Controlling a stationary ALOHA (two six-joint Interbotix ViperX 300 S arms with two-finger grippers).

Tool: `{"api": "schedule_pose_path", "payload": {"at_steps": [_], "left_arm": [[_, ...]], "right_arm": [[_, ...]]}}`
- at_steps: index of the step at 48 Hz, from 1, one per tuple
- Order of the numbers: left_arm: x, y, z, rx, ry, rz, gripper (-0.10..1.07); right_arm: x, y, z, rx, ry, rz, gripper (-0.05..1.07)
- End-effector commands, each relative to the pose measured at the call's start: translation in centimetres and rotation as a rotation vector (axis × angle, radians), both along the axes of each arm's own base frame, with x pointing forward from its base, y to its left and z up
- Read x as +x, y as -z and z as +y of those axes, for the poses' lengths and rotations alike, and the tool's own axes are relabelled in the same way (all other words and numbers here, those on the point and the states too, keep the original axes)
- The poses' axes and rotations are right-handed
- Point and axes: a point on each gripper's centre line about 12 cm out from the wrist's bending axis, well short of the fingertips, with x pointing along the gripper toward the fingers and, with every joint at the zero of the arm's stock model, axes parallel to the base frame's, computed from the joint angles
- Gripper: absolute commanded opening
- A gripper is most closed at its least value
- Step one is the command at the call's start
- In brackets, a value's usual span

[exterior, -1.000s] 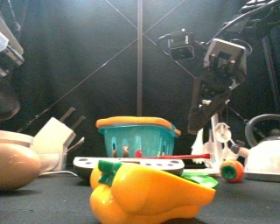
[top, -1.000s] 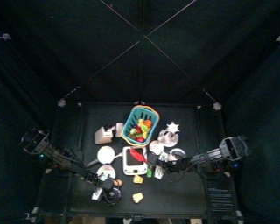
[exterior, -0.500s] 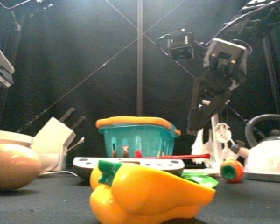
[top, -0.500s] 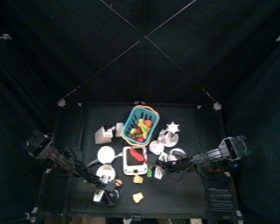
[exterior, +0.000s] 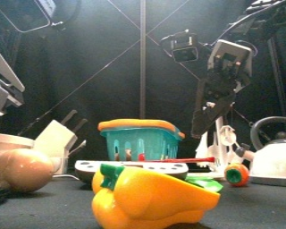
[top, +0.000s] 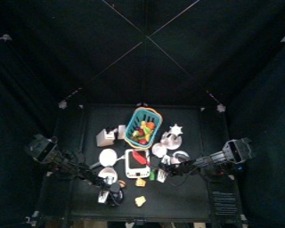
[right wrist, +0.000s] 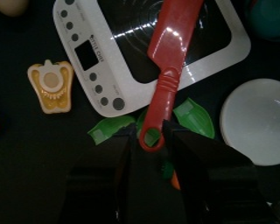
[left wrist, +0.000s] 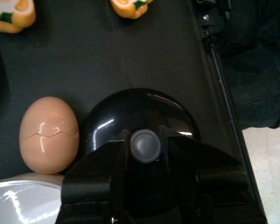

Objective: Drop pot lid close to pot

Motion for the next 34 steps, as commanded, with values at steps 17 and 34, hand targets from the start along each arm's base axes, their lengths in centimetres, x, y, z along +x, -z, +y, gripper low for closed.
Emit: {"api": "schedule_pose_path", "payload": {"at_steps": [17,34], "left_arm": [[1.0,-1.4,0.1,-0.013,-0.008,-0.046,0.78],[0.9,-3.4,0.5,-0.007,0.021,-0.124,0.8]], "right_arm": [[0.3,-0.9,0.1,0.006,-0.002,-0.028,0.71],[0.3,-0.9,0.1,0.006,-0.003,-0.029,0.71]]}}
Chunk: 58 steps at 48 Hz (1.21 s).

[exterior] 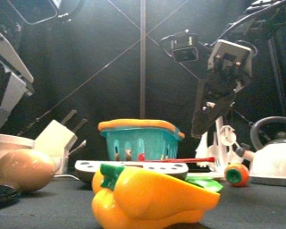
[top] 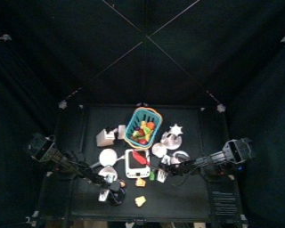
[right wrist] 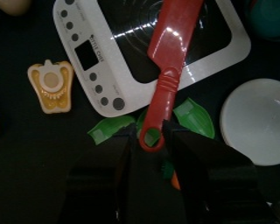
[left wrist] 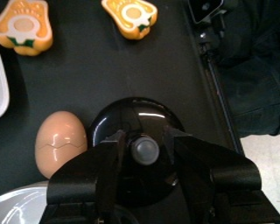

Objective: Drop pot lid close to pot

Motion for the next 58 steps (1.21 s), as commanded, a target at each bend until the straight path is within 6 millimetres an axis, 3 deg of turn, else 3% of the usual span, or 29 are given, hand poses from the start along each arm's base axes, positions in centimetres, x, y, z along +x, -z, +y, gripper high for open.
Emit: {"api": "schedule_pose_path", "payload": {"at_steps": [1,58], "left_arm": [[0.5,-1.7,-0.1,-0.005,0.016,-0.066,0.8],[1.1,-2.3,0.6,0.015,0.013,-0.129,0.79]], "right_arm": [[0.3,-0.8,0.1,0.009,0.001,-0.026,0.71],[0.7,-2.2,1.2,0.005,-0.036,-0.063,0.71]]}}
